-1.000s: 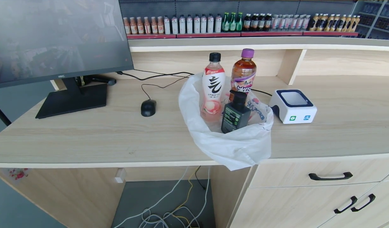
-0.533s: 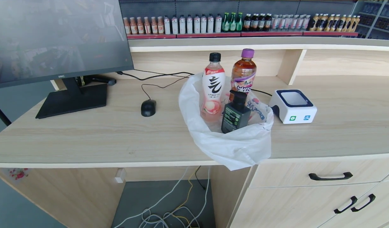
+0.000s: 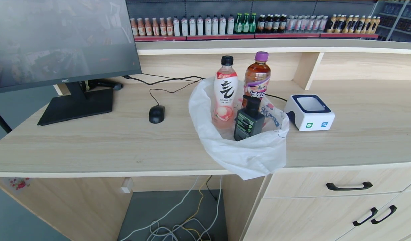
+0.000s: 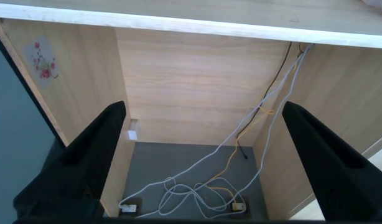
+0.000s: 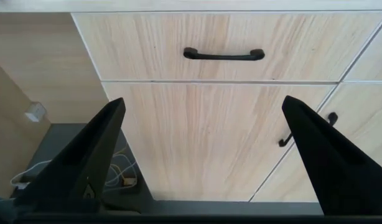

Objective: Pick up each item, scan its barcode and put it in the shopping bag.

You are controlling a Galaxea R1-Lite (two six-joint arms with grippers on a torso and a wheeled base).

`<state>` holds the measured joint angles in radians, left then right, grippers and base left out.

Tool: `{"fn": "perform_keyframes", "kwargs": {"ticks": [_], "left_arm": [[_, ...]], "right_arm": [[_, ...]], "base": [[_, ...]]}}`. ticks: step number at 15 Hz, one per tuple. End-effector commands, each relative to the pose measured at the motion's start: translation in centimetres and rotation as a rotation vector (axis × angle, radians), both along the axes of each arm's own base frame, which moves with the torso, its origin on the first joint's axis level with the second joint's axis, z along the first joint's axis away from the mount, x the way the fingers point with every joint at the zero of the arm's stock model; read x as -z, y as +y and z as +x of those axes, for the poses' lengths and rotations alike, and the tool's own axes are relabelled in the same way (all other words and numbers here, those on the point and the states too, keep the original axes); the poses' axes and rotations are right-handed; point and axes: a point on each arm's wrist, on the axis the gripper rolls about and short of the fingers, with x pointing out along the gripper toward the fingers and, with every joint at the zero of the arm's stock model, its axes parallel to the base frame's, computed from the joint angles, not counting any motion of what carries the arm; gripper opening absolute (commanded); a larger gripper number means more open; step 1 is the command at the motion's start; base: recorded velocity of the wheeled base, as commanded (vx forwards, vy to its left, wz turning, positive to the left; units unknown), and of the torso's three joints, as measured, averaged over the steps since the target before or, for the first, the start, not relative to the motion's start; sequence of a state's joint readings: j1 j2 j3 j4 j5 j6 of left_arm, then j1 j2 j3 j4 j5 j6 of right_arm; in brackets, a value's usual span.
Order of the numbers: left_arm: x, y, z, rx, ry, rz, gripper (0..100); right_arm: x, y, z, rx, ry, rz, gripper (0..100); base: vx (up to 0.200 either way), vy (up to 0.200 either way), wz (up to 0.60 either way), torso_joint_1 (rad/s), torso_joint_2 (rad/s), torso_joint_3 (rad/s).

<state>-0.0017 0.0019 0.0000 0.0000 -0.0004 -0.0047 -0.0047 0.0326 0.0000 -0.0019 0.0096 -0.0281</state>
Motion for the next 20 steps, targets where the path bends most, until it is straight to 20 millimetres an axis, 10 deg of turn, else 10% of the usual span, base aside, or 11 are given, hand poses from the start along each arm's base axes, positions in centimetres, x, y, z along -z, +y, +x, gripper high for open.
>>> {"fn": "perform_keyframes", "kwargs": {"ticks": [1, 10, 20], "left_arm": [[0.00, 0.00, 0.00, 0.001, 0.000, -0.001, 100], [0.00, 0.00, 0.00, 0.001, 0.000, 0.000, 100], [0.00, 0.00, 0.00, -0.001, 0.000, -0.001, 100]], "right_arm": [[0.07, -0.01, -0.25, 0.002, -0.032, 0.006, 100], [0.06, -0.01, -0.25, 0.004, -0.034, 0.052, 100], [0.06, -0.01, -0.25, 0.004, -0.034, 0.052, 100]], "base": [[0.000, 0.000, 0.00, 0.000, 0.00, 0.000], [-0.044, 0.000, 0.00, 0.002, 0.00, 0.000], [0.000, -0.200, 0.00, 0.007, 0.01, 0.002]]}}
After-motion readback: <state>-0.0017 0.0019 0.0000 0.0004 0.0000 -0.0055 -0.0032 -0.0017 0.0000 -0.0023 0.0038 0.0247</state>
